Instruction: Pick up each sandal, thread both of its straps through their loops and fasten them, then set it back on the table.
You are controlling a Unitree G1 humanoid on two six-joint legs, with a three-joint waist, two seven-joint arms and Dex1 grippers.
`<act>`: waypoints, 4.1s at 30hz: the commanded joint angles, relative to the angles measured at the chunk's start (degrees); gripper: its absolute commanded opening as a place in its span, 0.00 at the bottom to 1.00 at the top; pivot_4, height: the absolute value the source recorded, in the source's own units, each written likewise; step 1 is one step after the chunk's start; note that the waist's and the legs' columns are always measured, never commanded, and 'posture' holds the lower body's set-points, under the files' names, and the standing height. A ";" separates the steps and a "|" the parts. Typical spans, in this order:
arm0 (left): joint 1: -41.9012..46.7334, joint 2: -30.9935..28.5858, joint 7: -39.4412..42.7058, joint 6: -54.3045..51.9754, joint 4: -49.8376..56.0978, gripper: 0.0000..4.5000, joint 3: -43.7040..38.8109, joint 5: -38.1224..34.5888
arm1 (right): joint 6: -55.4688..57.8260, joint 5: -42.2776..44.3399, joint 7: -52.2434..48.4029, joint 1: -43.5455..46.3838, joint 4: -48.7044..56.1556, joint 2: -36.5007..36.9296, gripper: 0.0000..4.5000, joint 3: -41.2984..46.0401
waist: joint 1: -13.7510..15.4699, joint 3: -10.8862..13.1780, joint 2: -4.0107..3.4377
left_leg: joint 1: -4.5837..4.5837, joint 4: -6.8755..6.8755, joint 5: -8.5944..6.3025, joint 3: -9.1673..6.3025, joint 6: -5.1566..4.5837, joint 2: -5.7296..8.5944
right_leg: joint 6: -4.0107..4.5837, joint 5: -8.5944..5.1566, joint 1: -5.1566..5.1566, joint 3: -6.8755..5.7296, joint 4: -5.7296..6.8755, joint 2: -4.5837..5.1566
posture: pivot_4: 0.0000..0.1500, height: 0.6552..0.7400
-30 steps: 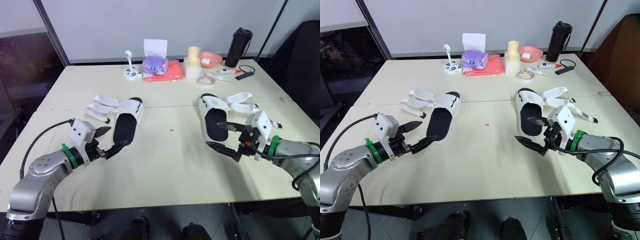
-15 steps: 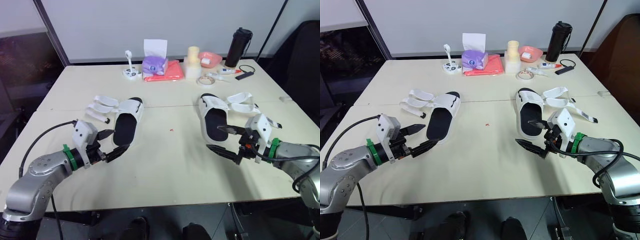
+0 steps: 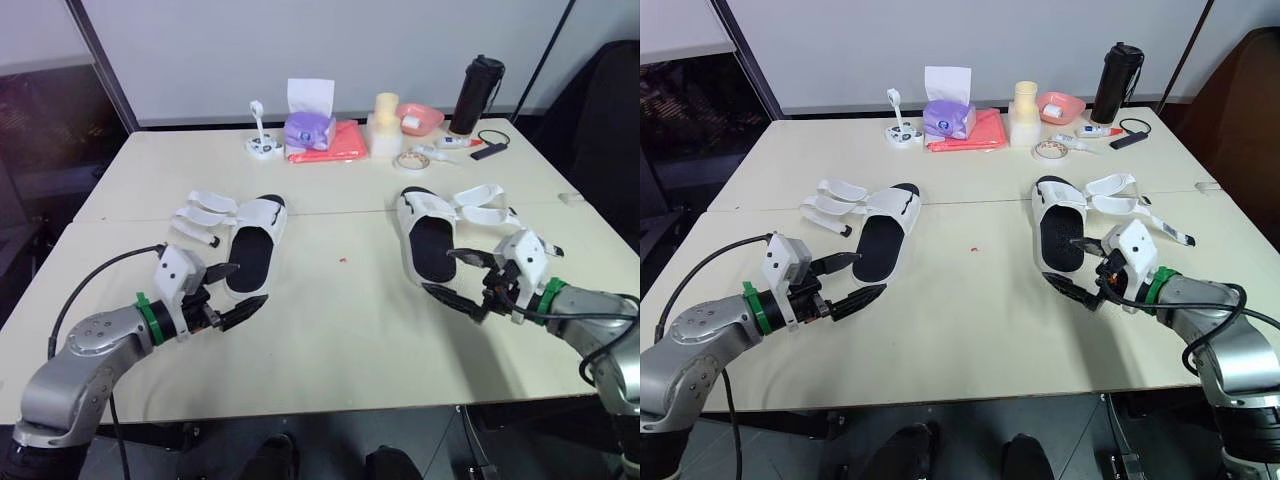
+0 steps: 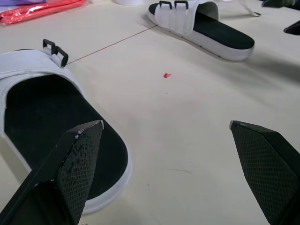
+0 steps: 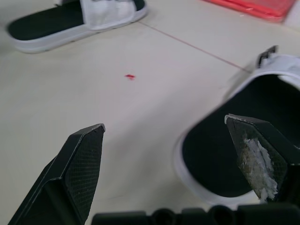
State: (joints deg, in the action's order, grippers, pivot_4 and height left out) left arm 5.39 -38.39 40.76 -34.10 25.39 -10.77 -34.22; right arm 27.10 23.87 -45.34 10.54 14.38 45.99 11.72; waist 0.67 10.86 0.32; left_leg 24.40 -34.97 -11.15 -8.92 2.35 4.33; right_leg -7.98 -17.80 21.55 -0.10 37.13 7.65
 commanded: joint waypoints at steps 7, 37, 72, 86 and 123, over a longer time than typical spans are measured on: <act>1.36 1.84 -1.02 2.95 0.68 1.00 2.09 2.54 | -15.78 -23.13 11.72 15.53 -15.92 0.04 0.99 -10.19 | -0.52 0.00 -0.01 | -0.02 0.02 0.01 0.07 0.02 0.06 | 0.01 0.02 0.06 0.01 0.02 -0.02 | 1.00 1.00; -2.30 3.89 -4.83 0.74 6.34 1.00 2.41 0.48 | -41.06 -69.64 46.34 56.78 -82.20 -14.73 0.99 -43.82 | -2.31 0.01 0.01 | -0.02 0.90 0.65 0.74 1.02 0.05 | -0.11 0.19 0.92 0.89 0.35 -0.10 | 1.00 1.00; 2.74 4.60 -2.95 0.38 2.05 1.00 5.82 1.00 | -105.85 -49.54 32.12 42.03 -46.19 9.87 0.01 -42.26 | -3.34 0.02 0.04 | -0.20 0.84 0.58 1.06 0.89 -0.04 | -0.15 0.17 1.11 1.28 0.91 -0.20 | 1.00 1.00; 4.61 4.98 -2.31 0.82 0.77 1.00 6.66 1.44 | -119.56 -58.58 25.16 44.77 -51.20 3.48 0.01 -42.31 | -3.23 0.02 0.04 | -0.43 0.84 0.59 1.08 0.89 -0.08 | -0.13 0.18 0.97 1.38 0.94 -0.28 | 1.00 1.00; 3.44 5.55 -3.57 0.70 2.84 1.00 7.10 1.21 | -100.70 -103.18 77.02 61.39 -72.54 -2.52 0.16 -59.32 | -3.38 0.02 0.04 | -0.47 0.93 0.73 1.18 1.14 -0.10 | -0.10 0.18 1.08 1.56 1.01 -0.33 | 1.00 1.00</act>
State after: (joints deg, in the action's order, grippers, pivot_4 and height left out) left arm 8.70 -32.88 37.09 -34.39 26.09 -3.18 -32.99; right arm -74.00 -79.58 29.98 69.97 -57.81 43.62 -47.16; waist -2.71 10.87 0.36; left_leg 23.93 -34.04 -10.42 -7.74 3.49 4.22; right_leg -8.08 -17.63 22.63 1.46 38.14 7.32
